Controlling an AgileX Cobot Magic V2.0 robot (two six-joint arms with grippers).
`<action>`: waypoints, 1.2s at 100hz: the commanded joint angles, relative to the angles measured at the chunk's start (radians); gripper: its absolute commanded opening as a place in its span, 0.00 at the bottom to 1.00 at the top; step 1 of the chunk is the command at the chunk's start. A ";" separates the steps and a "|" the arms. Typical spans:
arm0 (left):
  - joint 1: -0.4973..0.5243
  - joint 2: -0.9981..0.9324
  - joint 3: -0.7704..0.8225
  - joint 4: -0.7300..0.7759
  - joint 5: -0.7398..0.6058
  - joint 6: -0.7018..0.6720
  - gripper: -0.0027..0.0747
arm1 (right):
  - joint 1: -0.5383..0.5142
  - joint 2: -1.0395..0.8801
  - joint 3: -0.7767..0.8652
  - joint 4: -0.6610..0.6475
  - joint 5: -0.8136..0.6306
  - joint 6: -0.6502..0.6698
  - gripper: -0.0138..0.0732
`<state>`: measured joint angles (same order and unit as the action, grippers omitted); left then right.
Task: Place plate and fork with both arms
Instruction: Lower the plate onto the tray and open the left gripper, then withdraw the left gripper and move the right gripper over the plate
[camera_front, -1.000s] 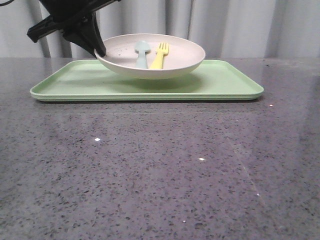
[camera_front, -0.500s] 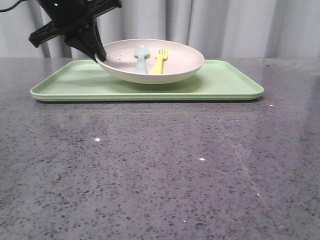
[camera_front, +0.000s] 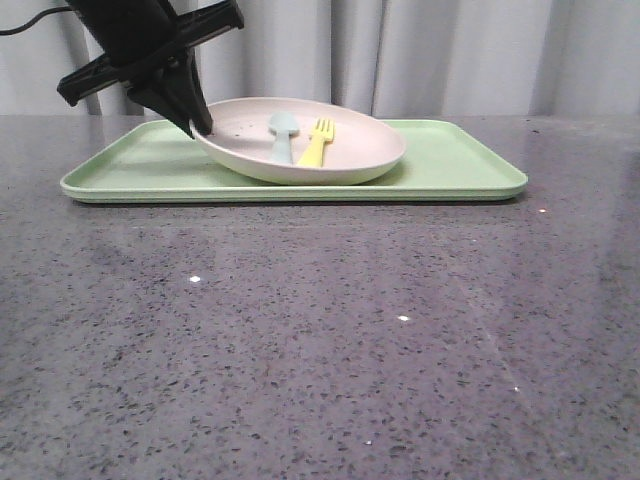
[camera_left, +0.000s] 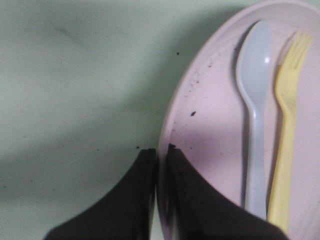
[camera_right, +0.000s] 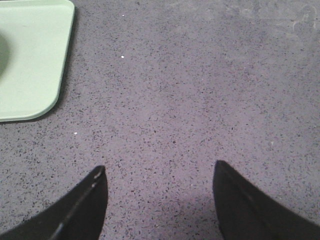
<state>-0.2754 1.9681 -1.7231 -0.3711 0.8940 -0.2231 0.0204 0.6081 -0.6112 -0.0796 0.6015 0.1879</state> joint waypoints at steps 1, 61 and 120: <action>-0.007 -0.053 -0.037 -0.032 -0.031 -0.011 0.18 | -0.006 0.004 -0.037 -0.007 -0.063 -0.012 0.70; -0.007 -0.136 -0.037 0.099 -0.031 -0.008 0.35 | 0.008 0.004 -0.037 -0.005 -0.055 -0.012 0.70; -0.007 -0.558 0.293 0.406 -0.129 -0.008 0.35 | 0.131 0.185 -0.259 -0.003 0.079 -0.013 0.70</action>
<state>-0.2754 1.5246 -1.4693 0.0173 0.8521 -0.2235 0.1237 0.7401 -0.7791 -0.0754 0.7149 0.1879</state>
